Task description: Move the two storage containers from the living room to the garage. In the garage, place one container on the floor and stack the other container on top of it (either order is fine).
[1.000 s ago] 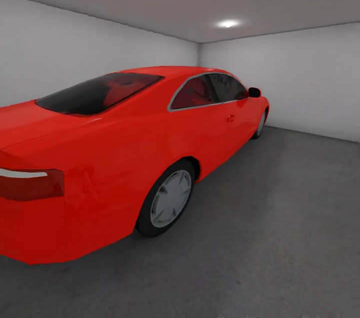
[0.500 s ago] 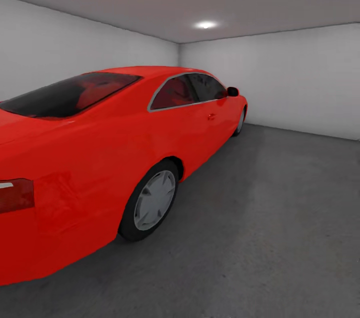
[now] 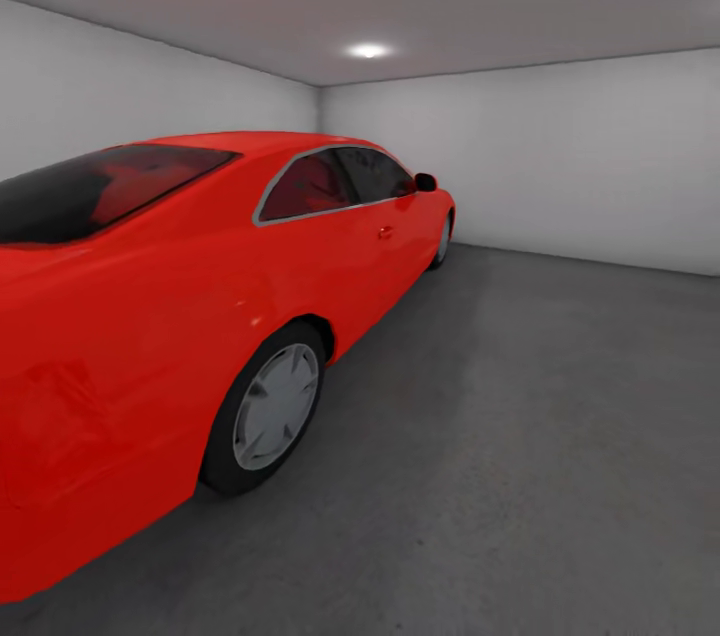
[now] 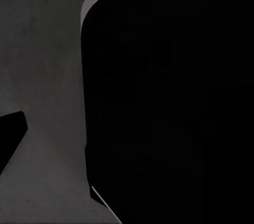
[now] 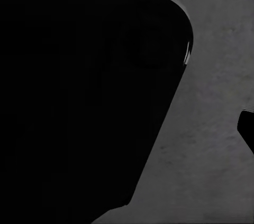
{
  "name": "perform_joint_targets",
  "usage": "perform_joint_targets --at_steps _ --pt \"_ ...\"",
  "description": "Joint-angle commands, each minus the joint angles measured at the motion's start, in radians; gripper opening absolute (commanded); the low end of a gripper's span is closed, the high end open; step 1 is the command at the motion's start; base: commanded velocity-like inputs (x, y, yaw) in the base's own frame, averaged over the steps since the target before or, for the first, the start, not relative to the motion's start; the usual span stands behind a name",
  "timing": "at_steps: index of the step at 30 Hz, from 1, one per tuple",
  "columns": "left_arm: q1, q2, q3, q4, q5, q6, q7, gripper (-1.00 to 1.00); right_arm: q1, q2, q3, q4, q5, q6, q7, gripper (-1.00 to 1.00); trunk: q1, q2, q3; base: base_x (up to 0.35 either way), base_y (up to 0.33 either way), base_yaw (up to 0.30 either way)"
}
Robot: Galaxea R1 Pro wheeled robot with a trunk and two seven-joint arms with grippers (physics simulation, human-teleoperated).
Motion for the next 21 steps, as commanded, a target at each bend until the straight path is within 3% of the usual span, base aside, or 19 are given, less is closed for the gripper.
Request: perform_joint_targets --at_steps 1,21 --pt "0.0 0.0 0.0 0.0 0.0 -0.002 0.0 1.0 0.0 0.0 0.009 0.0 -0.01 -0.004 0.001 1.0 0.0 0.0 -0.001 0.0 0.0 -0.245" --pt "0.0 0.0 0.0 0.0 0.0 -0.002 0.0 1.0 0.0 0.001 0.009 0.0 -0.011 -0.004 0.001 1.0 0.0 0.0 -0.001 0.0 0.0 -0.245"
